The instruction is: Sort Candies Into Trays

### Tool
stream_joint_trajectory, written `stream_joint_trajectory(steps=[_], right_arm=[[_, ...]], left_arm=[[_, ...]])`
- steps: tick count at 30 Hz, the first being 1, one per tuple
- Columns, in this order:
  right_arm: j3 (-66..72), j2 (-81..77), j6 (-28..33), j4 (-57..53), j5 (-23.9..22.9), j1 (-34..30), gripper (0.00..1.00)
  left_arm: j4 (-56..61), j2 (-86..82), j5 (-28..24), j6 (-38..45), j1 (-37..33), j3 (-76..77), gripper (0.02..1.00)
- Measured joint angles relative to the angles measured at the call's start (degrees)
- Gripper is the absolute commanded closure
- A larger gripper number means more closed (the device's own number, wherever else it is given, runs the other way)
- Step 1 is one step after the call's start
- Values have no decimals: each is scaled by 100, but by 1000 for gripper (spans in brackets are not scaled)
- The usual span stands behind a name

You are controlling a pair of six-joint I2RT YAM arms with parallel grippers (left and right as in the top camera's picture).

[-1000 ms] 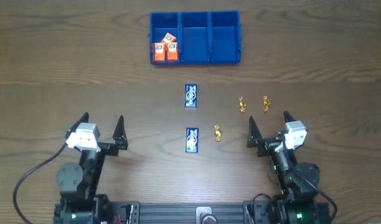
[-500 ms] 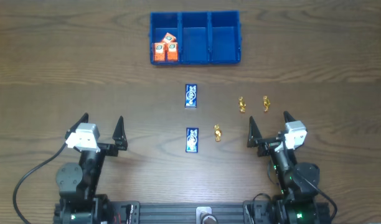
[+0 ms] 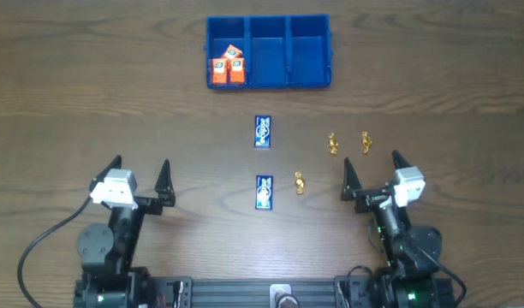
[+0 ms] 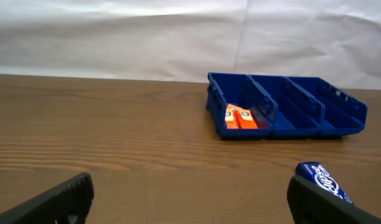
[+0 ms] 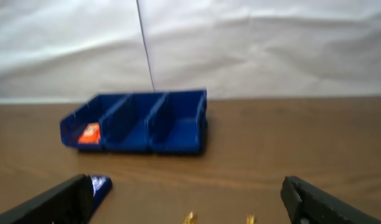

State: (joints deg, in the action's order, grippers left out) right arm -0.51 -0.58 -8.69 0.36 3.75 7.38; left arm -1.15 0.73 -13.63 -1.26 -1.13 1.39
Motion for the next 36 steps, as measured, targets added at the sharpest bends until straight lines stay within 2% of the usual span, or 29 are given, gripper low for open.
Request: stream_joint_trajectory(steps=[7, 10, 15, 18, 22, 26, 29, 32, 36], right_arm=[[-59, -31, -144, 415, -153, -2, 3], [-570, -352, -221, -131, -111, -2, 3], [-2446, -1738, -284, -1381, 136, -2, 3], [-3591, -2682, -293, -2050, 413, 0, 3], [-5171, -4070, -315, -3342, 1257, -2, 3], [-6317, -5246, -514, -4509, 1891, 85, 3], [-6874, -5998, -627, -5252, 2092, 435, 3], [-7298, -6795, -778, -5720, 2162, 1078, 3], [-7514, -7785, -1270, -6089, 1902, 2020, 3]], left_arm=[[-2, 0, -2, 0, 0, 0, 23], [-7, 0, -2, 2, 0, 2, 20], [-11, -11, -2, 0, -2, 7, 20], [-13, -11, -2, 0, -2, 7, 20], [-20, -15, -2, 2, -2, 9, 20], [-17, -15, -2, 2, 0, 11, 20], [-17, -15, 0, 2, 0, 11, 23], [-20, -15, -2, 2, -2, 11, 20], [-20, -15, -2, 2, 0, 11, 20]])
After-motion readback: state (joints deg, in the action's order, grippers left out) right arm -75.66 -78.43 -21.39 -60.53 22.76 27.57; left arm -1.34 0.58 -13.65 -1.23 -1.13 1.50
